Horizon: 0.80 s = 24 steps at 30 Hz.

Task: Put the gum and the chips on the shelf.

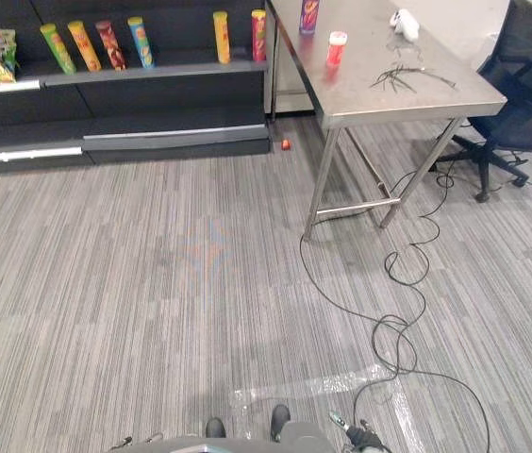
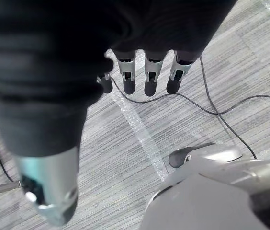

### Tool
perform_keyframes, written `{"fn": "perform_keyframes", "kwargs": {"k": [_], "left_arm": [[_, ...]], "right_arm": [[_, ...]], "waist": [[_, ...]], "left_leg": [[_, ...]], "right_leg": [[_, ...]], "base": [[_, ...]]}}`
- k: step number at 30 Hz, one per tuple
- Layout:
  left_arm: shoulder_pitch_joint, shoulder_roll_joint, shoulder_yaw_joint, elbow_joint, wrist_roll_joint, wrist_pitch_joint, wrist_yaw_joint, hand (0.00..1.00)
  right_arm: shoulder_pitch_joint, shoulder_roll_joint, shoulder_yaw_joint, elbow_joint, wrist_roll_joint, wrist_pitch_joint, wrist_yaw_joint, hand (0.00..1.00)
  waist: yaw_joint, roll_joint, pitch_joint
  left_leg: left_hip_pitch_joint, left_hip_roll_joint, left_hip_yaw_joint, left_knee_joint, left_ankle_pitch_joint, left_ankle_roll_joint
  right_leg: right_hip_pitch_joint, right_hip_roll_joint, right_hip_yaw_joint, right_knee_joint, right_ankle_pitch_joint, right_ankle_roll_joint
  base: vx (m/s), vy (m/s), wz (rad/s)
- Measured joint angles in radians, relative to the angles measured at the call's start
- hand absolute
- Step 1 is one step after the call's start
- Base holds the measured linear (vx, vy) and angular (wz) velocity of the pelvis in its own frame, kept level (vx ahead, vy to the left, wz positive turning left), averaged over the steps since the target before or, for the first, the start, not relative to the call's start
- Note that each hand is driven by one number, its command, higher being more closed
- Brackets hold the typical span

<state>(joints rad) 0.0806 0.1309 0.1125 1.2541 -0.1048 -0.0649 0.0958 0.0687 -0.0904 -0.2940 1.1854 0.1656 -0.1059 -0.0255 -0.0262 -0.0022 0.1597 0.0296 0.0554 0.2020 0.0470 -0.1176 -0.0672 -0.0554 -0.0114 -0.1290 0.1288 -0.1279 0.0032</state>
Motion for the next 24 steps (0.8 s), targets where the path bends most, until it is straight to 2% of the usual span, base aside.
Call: {"fn": "perform_keyframes", "kwargs": {"k": [1,3,5,7,9,10,11,12,14,16,17,18,19,20,21,22,23,24], "left_arm": [[0.002,-0.002,0.015,-0.006,-0.003,-0.001,0.002,0.0],[0.002,-0.002,0.037,-0.013,-0.01,-0.002,0.002,0.0],[0.004,-0.025,0.092,-0.043,-0.012,-0.012,-0.001,0.0],[0.003,-0.028,0.101,-0.043,-0.036,-0.013,-0.003,0.0],[0.003,-0.03,0.1,-0.043,-0.05,-0.014,-0.004,0.0],[0.003,-0.03,0.1,-0.043,-0.051,-0.014,-0.005,0.0],[0.002,-0.031,0.1,-0.043,-0.051,-0.014,-0.004,0.0],[0.002,-0.033,0.101,-0.045,-0.05,-0.016,-0.001,0.0],[0.003,-0.041,0.114,-0.047,-0.05,-0.02,0.01,0.0],[0.003,-0.05,0.131,-0.046,-0.05,-0.02,0.013,0.0],[0.008,-0.048,0.134,-0.04,-0.05,-0.018,0.012,0.0],[0.014,-0.037,0.146,-0.042,-0.05,-0.02,0.01,0.0],[0.011,-0.031,0.162,-0.043,-0.05,-0.023,0.012,0.0],[-0.002,-0.025,0.166,-0.044,-0.049,-0.022,0.013,0.0],[-0.003,-0.02,0.167,-0.042,-0.047,-0.023,0.013,0.0],[-0.003,-0.02,0.166,-0.041,-0.046,-0.022,0.014,0.0],[0.0,-0.02,0.162,-0.042,-0.042,-0.02,0.014,0.0],[0.002,-0.019,0.157,-0.042,-0.039,-0.02,0.014,0.0]], "right_arm": [[0.0,-0.001,0.023,-0.002,0.005,-0.005,0.0,0.0],[0.0,0.0,0.035,-0.004,0.01,-0.01,0.006,0.0],[0.002,-0.009,0.047,-0.005,0.01,-0.011,0.015,0.0],[-0.007,-0.013,0.067,-0.009,0.01,-0.012,0.016,0.0],[-0.012,-0.013,0.066,-0.01,0.01,-0.014,0.02,0.0],[-0.025,-0.014,0.066,-0.009,0.01,-0.015,0.021,0.0],[-0.029,-0.014,0.066,-0.01,0.011,-0.015,0.02,0.0],[-0.03,-0.015,0.068,-0.015,0.011,-0.018,0.019,0.0],[-0.028,-0.018,0.071,-0.024,0.01,-0.018,0.015,0.0],[-0.03,-0.041,0.108,-0.029,0.01,-0.02,0.011,0.0],[-0.033,-0.033,0.117,-0.026,0.009,-0.024,0.012,0.0],[-0.042,-0.019,0.117,-0.018,0.01,-0.028,0.012,0.0],[-0.054,0.003,0.117,-0.004,0.009,-0.031,0.017,0.0],[-0.061,0.027,0.107,-0.002,0.009,-0.036,0.024,0.0],[-0.066,0.035,0.105,0.002,0.007,-0.035,0.031,0.0],[-0.065,0.036,0.1,0.004,0.004,-0.034,0.033,0.0],[-0.067,0.033,0.092,0.001,-0.004,-0.034,0.034,0.0],[-0.067,0.032,0.088,-0.003,-0.007,-0.035,0.034,0.0]], "waist": [[0.003,-0.002,0.009],[0.001,-0.011,0.02],[0.013,-0.007,0.049],[0.014,-0.001,0.051],[0.011,-0.001,0.051],[0.014,-0.001,0.052],[0.015,0.0,0.053],[0.017,0.002,0.053],[0.018,0.012,0.059],[0.033,0.034,0.067],[0.036,0.029,0.066],[0.044,-0.007,0.056],[0.05,-0.032,0.046],[0.046,-0.047,0.037],[0.045,-0.056,0.03],[0.046,-0.058,0.029],[0.046,-0.057,0.028],[0.045,-0.055,0.029]], "left_leg": [[-0.067,0.027,0.004,0.163,-0.056,-0.035],[-0.166,0.046,0.0,0.381,-0.059,-0.038],[-0.288,0.083,-0.034,0.67,0.001,-0.036],[-0.341,0.09,-0.054,0.75,-0.043,-0.026],[-0.378,0.095,-0.051,0.666,-0.069,-0.021],[-0.395,0.093,-0.053,0.551,-0.063,-0.016],[-0.404,0.093,-0.058,0.445,-0.04,-0.013],[-0.407,0.091,-0.08,0.274,0.017,-0.019],[-0.408,0.102,-0.108,0.092,0.09,-0.035],[-0.421,0.133,-0.134,0.023,0.112,-0.043],[-0.422,0.123,-0.119,0.079,0.224,-0.047],[-0.426,0.095,-0.101,0.128,0.238,-0.035],[-0.444,0.072,-0.091,0.171,0.208,-0.005],[-0.45,0.046,-0.073,0.205,0.173,0.013],[-0.427,0.021,-0.047,0.222,0.142,0.047],[-0.408,0.01,-0.037,0.224,0.126,0.063],[-0.358,-0.009,-0.02,0.223,0.088,0.076],[-0.331,-0.015,-0.015,0.22,0.069,0.082]], "right_leg": [[-0.009,-0.001,-0.011,0.036,-0.028,-0.013],[0.0,-0.008,-0.027,0.055,-0.047,-0.02],[0.035,-0.005,-0.028,0.09,-0.08,-0.031],[0.06,-0.008,-0.021,0.099,-0.099,-0.036],[0.064,-0.019,-0.009,0.097,-0.108,-0.035],[0.065,-0.028,0.006,0.09,-0.114,-0.027],[0.067,-0.036,0.014,0.079,-0.117,-0.021],[0.07,-0.046,0.029,0.069,-0.127,-0.005],[0.093,-0.051,0.045,0.051,-0.144,0.021],[0.142,-0.052,0.08,0.024,-0.174,0.061],[0.183,-0.085,0.098,0.002,-0.196,0.066],[0.19,-0.123,0.117,-0.009,-0.2,0.057],[0.179,-0.146,0.14,0.003,-0.174,0.049],[0.153,-0.181,0.158,0.046,-0.122,0.068],[0.126,-0.2,0.198,0.127,-0.086,0.082],[0.109,-0.207,0.22,0.182,-0.066,0.084],[0.061,-0.221,0.237,0.332,0.004,0.086],[0.033,-0.224,0.238,0.411,0.058,0.087]], "base": [[-0.03,-0.098,0.26],[0.0,-0.094,0.26],[0.06,-0.056,0.08],[0.16,0.036,-0.02],[0.2,0.074,-0.16],[0.21,0.129,-0.28],[0.29,0.184,-0.36],[0.28,0.185,-0.29],[0.39,0.264,-0.27],[0.53,0.415,-0.49],[0.52,0.426,-0.59],[0.52,0.39,-0.59],[0.53,0.297,-0.37],[0.64,0.368,-0.16],[0.65,0.37,0.0],[0.53,0.309,-0.13],[0.41,0.224,-0.17],[0.49,0.284,-0.13]]}}
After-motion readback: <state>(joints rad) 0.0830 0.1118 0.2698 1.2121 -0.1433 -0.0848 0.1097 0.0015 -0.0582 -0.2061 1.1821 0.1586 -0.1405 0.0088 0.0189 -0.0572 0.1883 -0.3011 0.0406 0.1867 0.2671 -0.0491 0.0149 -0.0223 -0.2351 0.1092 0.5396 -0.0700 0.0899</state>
